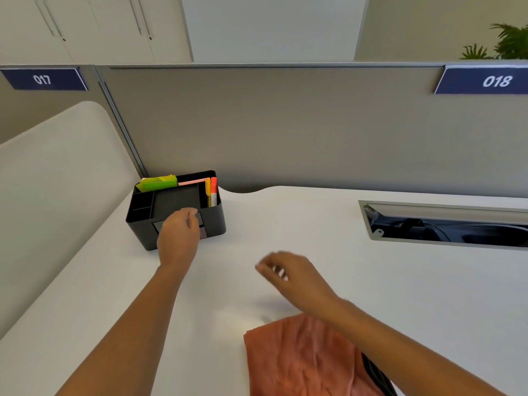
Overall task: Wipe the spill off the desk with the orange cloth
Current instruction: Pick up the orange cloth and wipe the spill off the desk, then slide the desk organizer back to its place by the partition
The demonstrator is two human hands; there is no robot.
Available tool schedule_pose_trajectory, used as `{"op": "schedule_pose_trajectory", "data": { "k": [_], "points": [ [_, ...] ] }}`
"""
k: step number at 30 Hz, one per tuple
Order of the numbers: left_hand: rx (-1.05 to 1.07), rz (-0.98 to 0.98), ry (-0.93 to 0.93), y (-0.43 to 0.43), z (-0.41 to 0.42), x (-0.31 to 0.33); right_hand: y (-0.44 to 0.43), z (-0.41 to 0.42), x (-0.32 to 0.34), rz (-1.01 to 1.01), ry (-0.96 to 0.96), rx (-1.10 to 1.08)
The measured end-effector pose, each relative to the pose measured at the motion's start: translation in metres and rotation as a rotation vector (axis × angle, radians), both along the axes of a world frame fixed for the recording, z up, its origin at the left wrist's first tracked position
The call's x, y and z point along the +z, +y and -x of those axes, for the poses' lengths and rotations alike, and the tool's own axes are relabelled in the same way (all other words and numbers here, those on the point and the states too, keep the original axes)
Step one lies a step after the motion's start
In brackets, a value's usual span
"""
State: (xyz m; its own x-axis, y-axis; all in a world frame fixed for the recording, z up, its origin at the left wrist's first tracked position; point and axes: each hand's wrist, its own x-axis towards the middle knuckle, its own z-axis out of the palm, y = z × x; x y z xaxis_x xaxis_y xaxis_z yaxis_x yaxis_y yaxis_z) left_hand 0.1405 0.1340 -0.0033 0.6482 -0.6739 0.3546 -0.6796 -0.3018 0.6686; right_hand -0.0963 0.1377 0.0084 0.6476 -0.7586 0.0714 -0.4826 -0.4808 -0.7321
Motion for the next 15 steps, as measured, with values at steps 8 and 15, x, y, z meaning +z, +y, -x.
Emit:
{"op": "schedule_pose_trajectory", "data": {
  "k": [8,15],
  "points": [
    [0.125,0.083,-0.129,-0.012,-0.042,0.009,-0.097,-0.128,0.013,-0.135,-0.051,-0.292],
    [0.417,-0.119,0.081,-0.018,-0.088,0.009,-0.123,-0.178,0.001,-0.144,0.088,-0.326]
  ]
}}
